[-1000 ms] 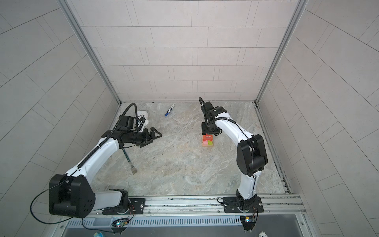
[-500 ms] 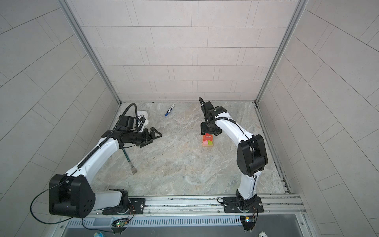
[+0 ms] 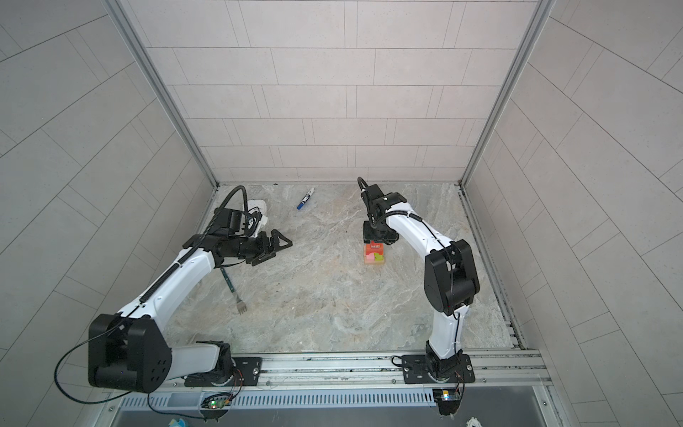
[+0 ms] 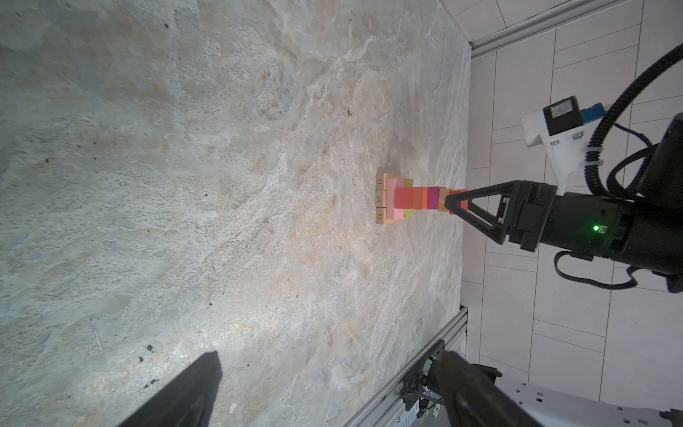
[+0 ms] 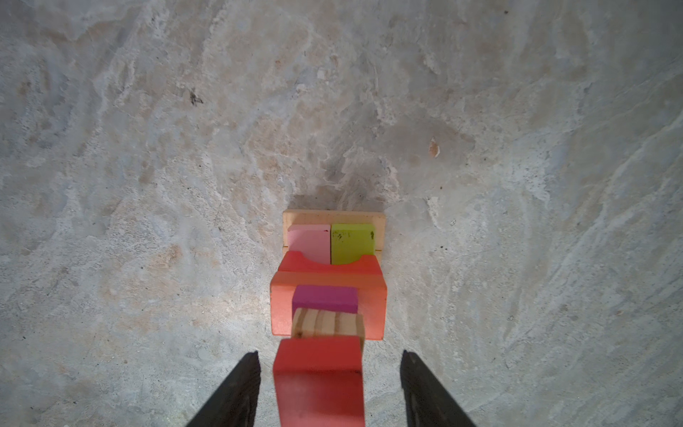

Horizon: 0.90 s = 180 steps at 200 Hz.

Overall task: Build the wood block tower
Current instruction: 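Open the right gripper and raise it off the red cube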

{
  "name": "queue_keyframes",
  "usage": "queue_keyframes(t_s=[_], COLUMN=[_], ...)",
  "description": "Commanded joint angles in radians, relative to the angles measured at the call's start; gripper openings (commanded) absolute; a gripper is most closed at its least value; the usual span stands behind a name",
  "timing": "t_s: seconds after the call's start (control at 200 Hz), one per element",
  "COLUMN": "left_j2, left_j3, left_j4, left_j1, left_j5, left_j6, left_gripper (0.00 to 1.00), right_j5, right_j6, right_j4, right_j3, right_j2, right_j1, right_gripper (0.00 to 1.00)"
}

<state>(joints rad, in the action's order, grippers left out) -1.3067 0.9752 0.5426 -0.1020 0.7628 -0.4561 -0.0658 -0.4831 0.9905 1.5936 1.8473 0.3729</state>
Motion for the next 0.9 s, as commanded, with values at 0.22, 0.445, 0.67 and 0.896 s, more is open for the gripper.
queue_keyframes(t_s=[0.22, 0.445, 0.67, 0.896], left_j2=[0.021, 0.021, 0.02, 0.018], left_j3=[-0.009, -0.008, -0.009, -0.009], left_j4=[-0.006, -0.006, -0.006, -0.007], left_j1=[0.01, 0.011, 0.011, 0.013], left_j5=[0.007, 0.008, 0.009, 0.01], left_j6=[-0.003, -0.003, -0.004, -0.004], left_gripper=[0.98, 0.98, 0.98, 0.98], right_j5=[0.035, 0.038, 0.038, 0.04], right_j6=[-0.015, -0.016, -0.015, -0.014], right_j4=[0.011, 0.013, 0.013, 0.013], right_j3=[0.041, 0.048, 0.052, 0.055], right_j2=[0.04, 0.056, 0.075, 0.083], right_j1=[0.018, 0.02, 0.02, 0.02], right_gripper=[0.52, 0.51, 0.48, 0.47])
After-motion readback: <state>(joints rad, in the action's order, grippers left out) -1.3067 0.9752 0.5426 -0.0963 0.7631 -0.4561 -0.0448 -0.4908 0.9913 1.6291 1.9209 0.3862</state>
